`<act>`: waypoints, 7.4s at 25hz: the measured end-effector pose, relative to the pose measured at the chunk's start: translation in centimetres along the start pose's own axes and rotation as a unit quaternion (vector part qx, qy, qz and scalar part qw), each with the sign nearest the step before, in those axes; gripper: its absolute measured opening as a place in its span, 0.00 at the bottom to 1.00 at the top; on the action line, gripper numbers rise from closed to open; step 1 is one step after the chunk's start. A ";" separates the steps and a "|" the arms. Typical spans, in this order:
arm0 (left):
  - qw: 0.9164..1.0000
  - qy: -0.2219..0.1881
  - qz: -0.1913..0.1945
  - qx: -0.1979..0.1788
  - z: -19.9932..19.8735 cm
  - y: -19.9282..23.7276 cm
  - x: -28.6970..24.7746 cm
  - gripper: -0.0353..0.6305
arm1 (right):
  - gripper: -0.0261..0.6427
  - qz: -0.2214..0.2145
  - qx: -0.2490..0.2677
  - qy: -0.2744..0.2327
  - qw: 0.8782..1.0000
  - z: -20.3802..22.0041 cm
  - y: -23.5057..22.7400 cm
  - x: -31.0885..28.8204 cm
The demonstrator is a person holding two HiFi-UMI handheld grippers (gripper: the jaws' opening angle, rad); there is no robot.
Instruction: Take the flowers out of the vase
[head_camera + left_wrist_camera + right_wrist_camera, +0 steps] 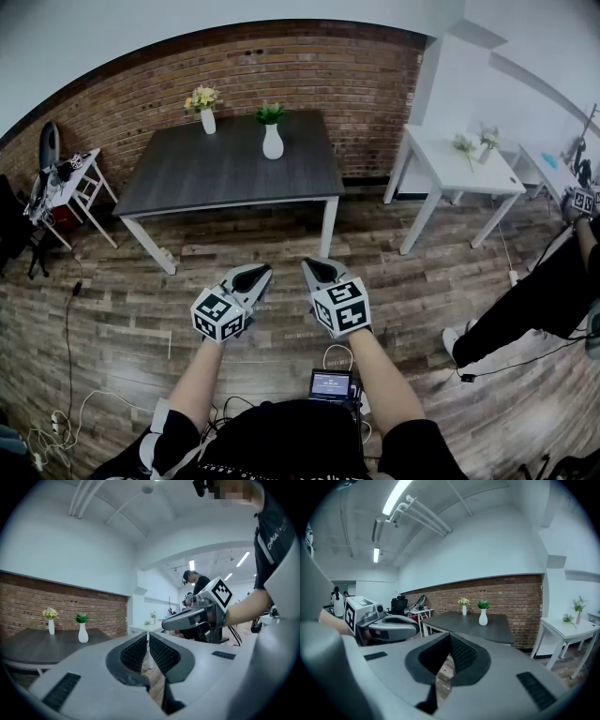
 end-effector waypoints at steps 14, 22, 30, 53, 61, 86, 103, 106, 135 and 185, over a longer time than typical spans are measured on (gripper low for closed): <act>1.000 -0.010 0.003 0.016 0.5 -0.5 -0.3 0.06 | 0.05 -0.023 -0.007 -0.003 1.000 0.5 -0.6 0.6; 1.000 -0.010 0.009 0.023 0.8 -0.7 -0.8 0.06 | 0.05 -0.024 -0.003 0.001 1.000 0.7 -1.0 0.8; 1.000 -0.004 -0.003 0.028 1.3 -1.0 -2.1 0.06 | 0.05 -0.029 -0.006 0.000 1.000 1.3 -2.6 1.2; 0.996 0.024 -0.056 0.060 3.5 0.0 -7.7 0.06 | 0.05 -0.059 -0.035 0.009 0.998 3.9 -10.8 -1.1; 0.996 -0.005 -0.034 0.087 4.9 5.7 -9.3 0.06 | 0.05 -0.048 -0.035 0.021 0.998 3.4 -11.9 -7.1; 0.998 0.045 0.028 0.018 5.7 28.0 -13.4 0.06 | 0.05 0.017 -0.041 0.032 0.999 -5.2 -14.7 -28.0; 0.998 0.051 -0.020 0.017 3.9 39.6 -23.3 0.06 | 0.05 -0.023 -0.041 0.016 0.999 -9.6 -25.1 -39.4; 0.998 0.052 -0.030 0.021 3.3 41.5 -25.9 0.06 | 0.05 -0.032 -0.041 0.012 0.999 -10.9 -28.0 -41.1; 0.998 0.049 0.005 0.048 4.3 64.0 -36.8 0.06 | 0.05 0.025 -0.066 0.025 0.997 -15.5 -38.2 -60.6; 0.994 0.078 0.029 0.069 8.5 66.8 -46.9 0.47 | 0.31 -0.086 -0.109 -0.021 0.990 -17.2 -44.3 -64.6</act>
Point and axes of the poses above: the fingertips, and each gripper's own axes: x backward along the fingers, y to its left, z out of its underside, the point moved 2 cm from there along x, backward along the fingers, and after that the axes turned 2 degrees about y, right-handed, at the moved point
